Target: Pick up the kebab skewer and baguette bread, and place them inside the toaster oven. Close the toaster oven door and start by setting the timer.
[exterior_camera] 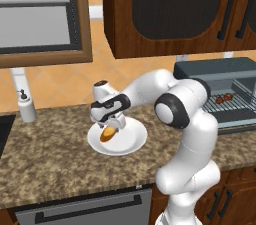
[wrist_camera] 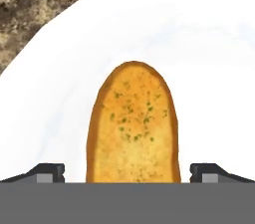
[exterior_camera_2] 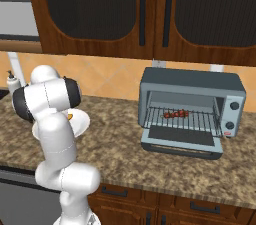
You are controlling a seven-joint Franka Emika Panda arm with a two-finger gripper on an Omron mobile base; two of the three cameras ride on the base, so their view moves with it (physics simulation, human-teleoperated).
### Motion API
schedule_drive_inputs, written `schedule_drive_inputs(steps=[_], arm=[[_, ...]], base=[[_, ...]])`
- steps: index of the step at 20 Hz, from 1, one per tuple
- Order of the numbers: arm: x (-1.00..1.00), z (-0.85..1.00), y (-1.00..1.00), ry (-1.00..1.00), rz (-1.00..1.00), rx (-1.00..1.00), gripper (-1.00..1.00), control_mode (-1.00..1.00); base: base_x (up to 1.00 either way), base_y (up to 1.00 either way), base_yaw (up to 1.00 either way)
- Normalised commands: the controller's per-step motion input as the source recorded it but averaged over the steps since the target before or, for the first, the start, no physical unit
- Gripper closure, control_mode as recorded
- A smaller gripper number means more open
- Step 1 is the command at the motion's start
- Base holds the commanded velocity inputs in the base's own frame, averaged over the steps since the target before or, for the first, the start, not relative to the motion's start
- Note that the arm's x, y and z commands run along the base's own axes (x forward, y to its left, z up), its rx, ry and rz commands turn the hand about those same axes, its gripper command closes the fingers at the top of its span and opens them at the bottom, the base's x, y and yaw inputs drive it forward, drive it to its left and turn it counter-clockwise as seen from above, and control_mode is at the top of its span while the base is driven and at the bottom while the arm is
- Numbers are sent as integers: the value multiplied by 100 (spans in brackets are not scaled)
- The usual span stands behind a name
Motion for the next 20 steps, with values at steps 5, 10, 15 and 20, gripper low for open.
schedule_drive_inputs(steps=[5,10,15,20], arm=[[0,-13,0,-3,0,2,-100,-100],[0,-3,0,-2,0,3,-100,-100],[0,-12,0,-1,1,0,-100,-100],[0,-16,0,-2,1,0,-100,-100]], base=[[0,0,0],[0,0,0],[0,0,0],[0,0,0]])
